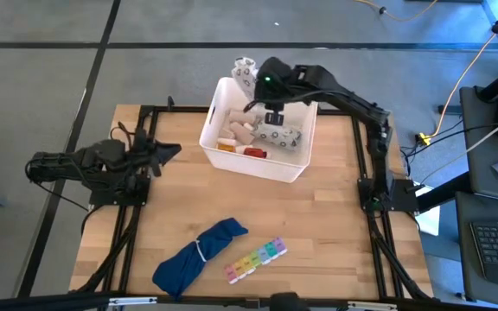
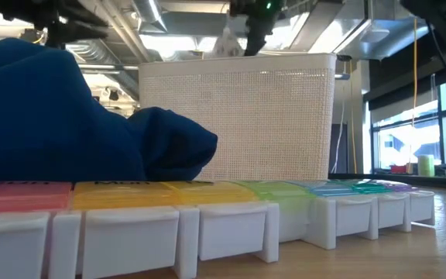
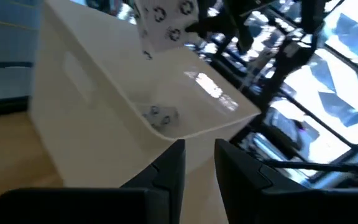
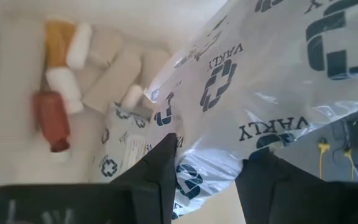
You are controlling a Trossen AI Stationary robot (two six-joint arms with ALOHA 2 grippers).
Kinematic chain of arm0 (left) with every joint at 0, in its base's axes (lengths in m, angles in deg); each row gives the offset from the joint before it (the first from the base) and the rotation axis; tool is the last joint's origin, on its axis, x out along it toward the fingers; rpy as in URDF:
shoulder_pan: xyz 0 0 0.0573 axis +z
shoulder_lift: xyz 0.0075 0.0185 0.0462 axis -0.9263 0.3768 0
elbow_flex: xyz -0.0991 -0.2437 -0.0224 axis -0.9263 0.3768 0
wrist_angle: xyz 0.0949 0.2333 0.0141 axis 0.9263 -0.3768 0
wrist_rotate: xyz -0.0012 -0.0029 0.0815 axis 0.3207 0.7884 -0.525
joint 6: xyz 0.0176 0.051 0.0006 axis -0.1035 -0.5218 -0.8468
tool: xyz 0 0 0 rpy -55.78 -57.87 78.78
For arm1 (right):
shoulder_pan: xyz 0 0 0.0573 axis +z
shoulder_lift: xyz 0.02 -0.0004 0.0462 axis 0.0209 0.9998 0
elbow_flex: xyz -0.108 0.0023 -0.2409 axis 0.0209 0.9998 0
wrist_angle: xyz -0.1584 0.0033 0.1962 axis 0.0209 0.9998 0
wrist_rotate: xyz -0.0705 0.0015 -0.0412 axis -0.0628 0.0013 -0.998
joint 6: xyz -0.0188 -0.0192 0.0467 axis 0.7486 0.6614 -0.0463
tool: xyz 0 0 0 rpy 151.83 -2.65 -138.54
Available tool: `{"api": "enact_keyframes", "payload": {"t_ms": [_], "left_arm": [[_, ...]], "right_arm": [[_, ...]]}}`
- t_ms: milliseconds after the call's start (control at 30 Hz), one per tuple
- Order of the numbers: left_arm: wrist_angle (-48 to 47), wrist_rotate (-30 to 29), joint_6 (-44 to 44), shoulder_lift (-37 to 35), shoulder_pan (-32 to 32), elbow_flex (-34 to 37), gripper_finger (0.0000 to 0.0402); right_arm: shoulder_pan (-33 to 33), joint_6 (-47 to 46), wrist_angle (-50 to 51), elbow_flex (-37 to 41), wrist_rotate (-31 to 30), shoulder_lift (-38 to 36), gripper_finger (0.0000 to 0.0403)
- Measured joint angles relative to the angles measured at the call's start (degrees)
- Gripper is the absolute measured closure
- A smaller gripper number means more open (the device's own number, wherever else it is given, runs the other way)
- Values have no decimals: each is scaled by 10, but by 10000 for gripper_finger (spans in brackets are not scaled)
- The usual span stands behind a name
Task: Pick & place medical supplies in basket/bin
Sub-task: Put the white mailer bag into the white container
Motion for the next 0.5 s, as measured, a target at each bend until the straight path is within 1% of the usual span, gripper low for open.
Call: {"api": "enact_keyframes", "payload": {"t_ms": [100, 200, 333, 367, 433, 500], "left_arm": [[-31, -56, 0, 3, 0, 0, 320], [-48, -92, -9, 7, 0, 0, 320], [-49, -96, -31, 10, 0, 0, 319], [-50, -97, -37, 11, 0, 0, 319], [-53, -105, -51, 12, 0, 0, 319], [-53, -123, -54, 12, 0, 0, 319]], "right_arm": [[-9, 18, 2, 1, 3, 29, 281], [-12, 47, 2, 1, 3, 56, 281], [-12, 100, 2, 1, 1, 96, 281], [-12, 110, 2, 1, -8, 105, 281], [-12, 135, 1, 1, -45, 123, 281], [-12, 137, 0, 1, -65, 140, 281]]}}
